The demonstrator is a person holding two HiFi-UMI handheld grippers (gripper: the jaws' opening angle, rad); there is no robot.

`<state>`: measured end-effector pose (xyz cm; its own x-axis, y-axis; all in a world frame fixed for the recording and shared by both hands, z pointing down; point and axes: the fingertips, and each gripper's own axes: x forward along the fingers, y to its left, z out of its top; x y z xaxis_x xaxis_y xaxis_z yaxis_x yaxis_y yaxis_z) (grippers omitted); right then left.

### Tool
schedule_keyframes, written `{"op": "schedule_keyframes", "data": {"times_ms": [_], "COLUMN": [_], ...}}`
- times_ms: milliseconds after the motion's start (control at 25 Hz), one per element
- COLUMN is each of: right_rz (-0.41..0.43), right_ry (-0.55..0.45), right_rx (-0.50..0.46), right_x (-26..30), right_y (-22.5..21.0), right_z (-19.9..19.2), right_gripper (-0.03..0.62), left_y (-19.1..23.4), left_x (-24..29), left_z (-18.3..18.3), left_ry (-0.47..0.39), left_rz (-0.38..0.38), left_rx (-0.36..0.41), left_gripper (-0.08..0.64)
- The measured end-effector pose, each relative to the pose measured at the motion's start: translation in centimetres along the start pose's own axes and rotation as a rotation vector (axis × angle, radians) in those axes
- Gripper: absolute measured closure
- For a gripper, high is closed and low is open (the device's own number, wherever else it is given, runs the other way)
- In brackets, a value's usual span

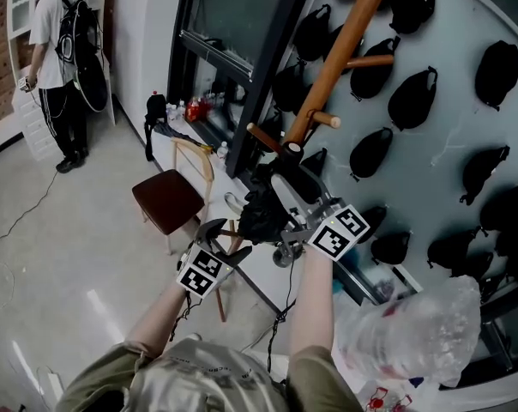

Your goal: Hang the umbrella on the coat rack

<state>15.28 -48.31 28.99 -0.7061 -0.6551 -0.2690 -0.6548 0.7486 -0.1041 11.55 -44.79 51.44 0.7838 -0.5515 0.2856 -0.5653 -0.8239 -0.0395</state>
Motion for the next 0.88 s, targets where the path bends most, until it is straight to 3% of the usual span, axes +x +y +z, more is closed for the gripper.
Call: {"op": "schedule_keyframes", "data": {"times_ms": [520,640,880], "right_rz": [-0.109,-0.135,-0.173], "right_ry": [-0.072,-0.067,-0.042], "right_rx": [-0.070,-0.082,-0.089], "right_x": [-1.0,-1.5,-3.4], "right_y": [-0.6,-0.5,-0.1], "right_z": [-0.9,-1.2,-2.7], "right_gripper": [0.385,0.325,0.321], "left_y": [-0.5,-0.7,-1.4], "left_x": [-2.0,-2.7,-4.0], "left_z": [-1.0,-0.9,-1.0], "left_ry": [0.022,0.016,0.001], "left_rz": [0.029,0.043,0.071], "left_rx": [-0.016,-0.020,-0.031], "left_gripper": [0.204,0.204,0.204]}}
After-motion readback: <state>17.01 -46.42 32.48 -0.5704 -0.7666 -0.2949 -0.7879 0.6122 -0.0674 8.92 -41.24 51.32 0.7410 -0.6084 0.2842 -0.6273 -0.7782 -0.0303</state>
